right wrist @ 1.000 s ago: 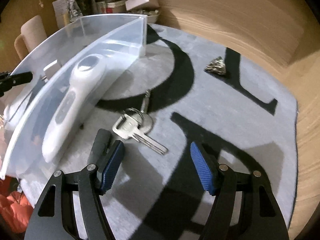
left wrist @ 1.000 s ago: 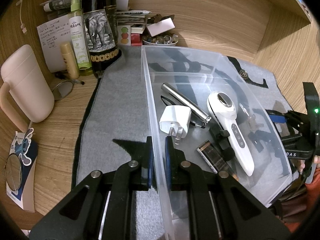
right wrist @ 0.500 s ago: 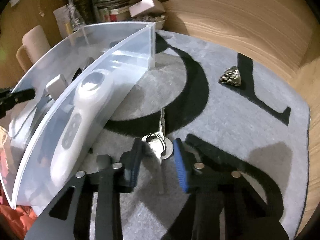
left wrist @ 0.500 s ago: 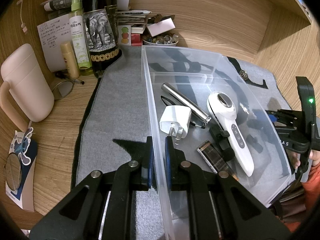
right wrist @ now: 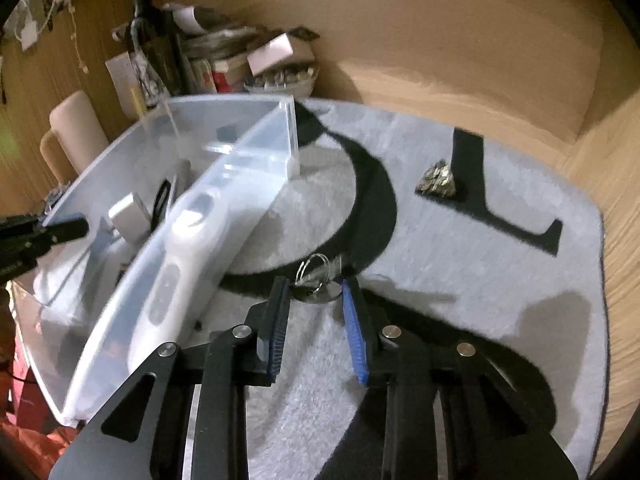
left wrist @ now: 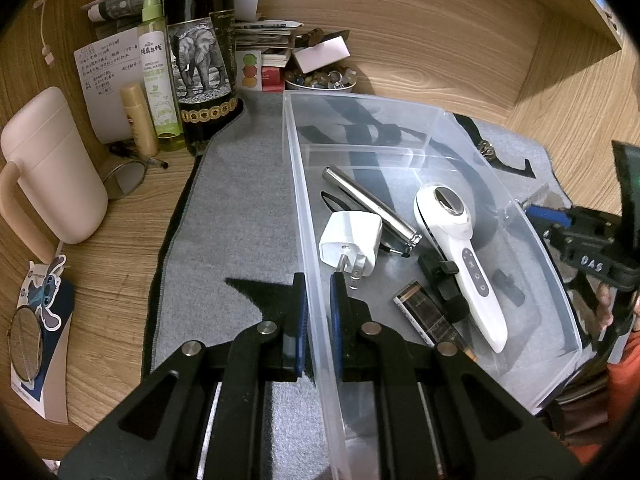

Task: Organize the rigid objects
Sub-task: 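Move the right tool to the keys on the rug and grasp them, then carry the keys into the clear box and open the right tool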

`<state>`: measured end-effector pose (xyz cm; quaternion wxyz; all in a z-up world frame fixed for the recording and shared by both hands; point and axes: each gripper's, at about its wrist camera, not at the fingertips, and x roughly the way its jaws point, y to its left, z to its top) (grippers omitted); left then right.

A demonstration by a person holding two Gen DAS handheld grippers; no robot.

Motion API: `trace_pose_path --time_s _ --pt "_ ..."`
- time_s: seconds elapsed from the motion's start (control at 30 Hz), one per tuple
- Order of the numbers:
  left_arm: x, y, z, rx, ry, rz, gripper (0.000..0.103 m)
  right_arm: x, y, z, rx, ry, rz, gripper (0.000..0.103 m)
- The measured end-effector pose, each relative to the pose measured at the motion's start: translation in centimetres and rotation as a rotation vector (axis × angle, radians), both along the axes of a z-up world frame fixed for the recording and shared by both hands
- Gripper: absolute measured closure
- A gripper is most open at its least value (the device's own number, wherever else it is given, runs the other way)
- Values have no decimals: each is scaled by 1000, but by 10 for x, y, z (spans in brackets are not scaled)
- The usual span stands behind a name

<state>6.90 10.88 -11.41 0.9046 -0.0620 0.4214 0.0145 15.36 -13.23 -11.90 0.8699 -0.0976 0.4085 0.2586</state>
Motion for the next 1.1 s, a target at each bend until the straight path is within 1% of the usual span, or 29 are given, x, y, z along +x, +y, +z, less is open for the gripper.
trace_pose_path --time_s 0.07,0.27,0.43,0.63,0.83,0.93,1.0,1.1 --pt "0 -1 0 -1 0 0 93 -1 -1 7 10 -16 -2 80" --pt "0 0 0 -9 2 1 93 -3 -4 23 24 -52 -5 80" --pt "0 0 0 -9 2 1 93 -6 -6 31 33 -72 -10 80" --pt "0 0 0 -8 2 1 93 -12 -4 59 64 -146 2 80" --pt "0 0 0 -8 2 1 93 -22 8 97 112 -237 50 80" --pt "0 0 0 -9 2 1 93 -28 19 110 142 -271 87 80" --pt "0 0 0 -8 2 1 93 -32 27 116 160 -280 121 80" --pt "0 0 0 -9 2 1 93 -38 43 116 168 -277 172 80"
